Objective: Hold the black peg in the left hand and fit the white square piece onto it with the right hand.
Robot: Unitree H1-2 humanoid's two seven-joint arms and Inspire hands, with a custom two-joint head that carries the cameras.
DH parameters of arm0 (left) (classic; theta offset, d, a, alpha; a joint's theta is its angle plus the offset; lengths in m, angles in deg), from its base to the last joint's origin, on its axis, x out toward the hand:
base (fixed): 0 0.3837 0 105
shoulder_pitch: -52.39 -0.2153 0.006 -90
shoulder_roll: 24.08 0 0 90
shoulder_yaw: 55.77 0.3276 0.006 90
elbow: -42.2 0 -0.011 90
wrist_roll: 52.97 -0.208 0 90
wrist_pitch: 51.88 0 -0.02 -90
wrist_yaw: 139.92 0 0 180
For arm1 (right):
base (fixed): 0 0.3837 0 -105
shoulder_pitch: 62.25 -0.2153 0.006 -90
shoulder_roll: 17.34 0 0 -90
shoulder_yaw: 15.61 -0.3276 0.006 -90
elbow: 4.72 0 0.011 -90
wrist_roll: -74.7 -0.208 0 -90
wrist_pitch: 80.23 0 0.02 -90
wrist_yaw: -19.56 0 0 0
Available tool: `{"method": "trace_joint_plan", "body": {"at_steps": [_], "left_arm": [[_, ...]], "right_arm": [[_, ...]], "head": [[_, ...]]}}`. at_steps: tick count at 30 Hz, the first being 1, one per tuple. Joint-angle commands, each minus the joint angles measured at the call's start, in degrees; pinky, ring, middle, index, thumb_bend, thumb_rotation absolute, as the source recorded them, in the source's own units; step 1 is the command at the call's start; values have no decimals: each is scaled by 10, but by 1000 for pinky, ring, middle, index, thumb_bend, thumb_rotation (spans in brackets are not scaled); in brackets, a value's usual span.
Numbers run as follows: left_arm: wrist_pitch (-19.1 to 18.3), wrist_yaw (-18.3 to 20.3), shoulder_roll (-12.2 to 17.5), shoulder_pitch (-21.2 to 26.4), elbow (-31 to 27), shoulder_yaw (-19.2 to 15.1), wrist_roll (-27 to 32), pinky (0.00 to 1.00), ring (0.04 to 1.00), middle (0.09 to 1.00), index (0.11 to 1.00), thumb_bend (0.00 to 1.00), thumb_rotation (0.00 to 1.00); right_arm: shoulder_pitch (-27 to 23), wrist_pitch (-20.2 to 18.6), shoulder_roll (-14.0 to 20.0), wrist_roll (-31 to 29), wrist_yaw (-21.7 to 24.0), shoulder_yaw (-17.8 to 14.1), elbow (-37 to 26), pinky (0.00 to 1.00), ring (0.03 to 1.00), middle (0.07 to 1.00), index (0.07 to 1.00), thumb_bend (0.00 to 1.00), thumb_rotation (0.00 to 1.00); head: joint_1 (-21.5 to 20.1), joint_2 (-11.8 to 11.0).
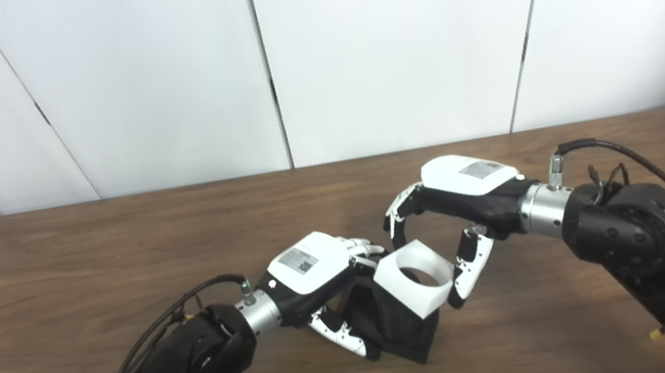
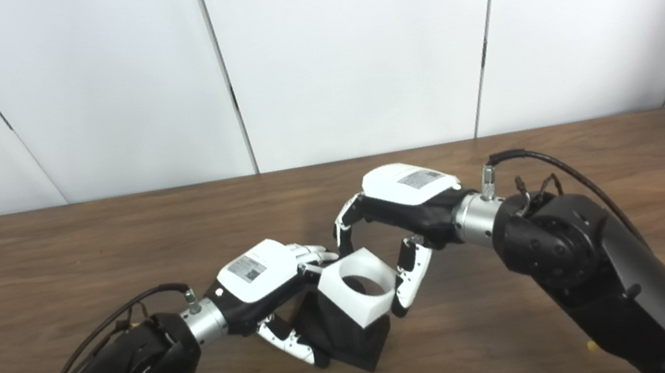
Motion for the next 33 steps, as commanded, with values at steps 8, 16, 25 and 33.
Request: {"method": "trace_joint_plan", "body": {"at_steps": [8,16,25,33], "left_arm": [[-9,55,-7,-26,10,29,-43,827,881,876,493,520,79],[-15,64,-9,-25,5,32,-49,817,877,880,493,520,81],[-16,65,-10,-27,0,30,-50,817,874,877,493,520,81],[-14,66,-13,-25,4,31,-47,820,870,883,493,520,80]], "right_arm": [[-16,6,-10,-1,-12,0,3,752,824,766,478,521,129],[-22,7,-21,10,-12,16,16,752,820,770,479,522,129],[-29,15,-32,10,-4,41,26,763,818,767,478,522,131],[-36,20,-37,18,4,62,24,773,818,764,479,522,134]], "head": [[6,4],[8,7],[8,12],[10,14]]}}
